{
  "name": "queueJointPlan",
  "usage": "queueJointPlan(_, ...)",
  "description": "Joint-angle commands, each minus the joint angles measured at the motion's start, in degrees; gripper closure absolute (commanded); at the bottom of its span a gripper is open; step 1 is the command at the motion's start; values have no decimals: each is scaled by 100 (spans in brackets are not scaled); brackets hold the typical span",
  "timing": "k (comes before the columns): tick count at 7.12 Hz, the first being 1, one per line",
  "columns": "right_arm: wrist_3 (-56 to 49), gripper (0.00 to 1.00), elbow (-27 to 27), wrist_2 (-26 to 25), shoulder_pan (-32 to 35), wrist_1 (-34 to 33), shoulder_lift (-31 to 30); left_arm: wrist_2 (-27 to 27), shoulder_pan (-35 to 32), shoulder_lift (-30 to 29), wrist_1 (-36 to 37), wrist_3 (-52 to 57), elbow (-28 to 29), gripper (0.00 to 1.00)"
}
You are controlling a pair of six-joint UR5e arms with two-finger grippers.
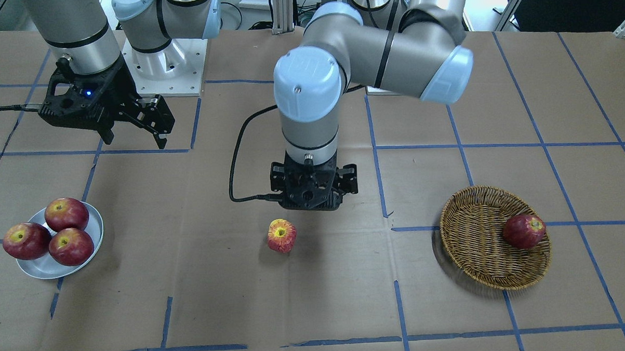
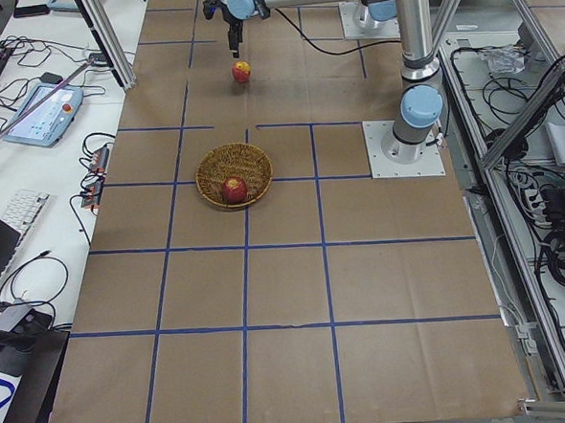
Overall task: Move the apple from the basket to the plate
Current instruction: 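Raise the left gripper toward the basket while the right gripper approaches the apple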
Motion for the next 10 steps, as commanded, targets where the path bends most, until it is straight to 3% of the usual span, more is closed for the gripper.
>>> queueJointPlan(1,12,0,-65,0,16,-6,66,13,283,1099,-563,738,-164,1)
queueJointPlan(3,73,0,-389,0,156,-33,486,5,722,1821,-617,2107,-410,1)
queueJointPlan(4,169,0,-573,-9,427,-76,723,22,959,2068,-643,2113,-542,1)
queueJointPlan(5,457,0,-732,-17,708,-373,1013,5,1292,2270,-931,2096,-717,1)
queueJointPlan(7,1125,0,-926,-79,1305,-891,1645,-13,1340,2544,-969,2078,-1331,1)
queueJointPlan(10,1813,0,-901,-123,1949,-2209,2727,39,1524,2624,-925,2069,-1440,1)
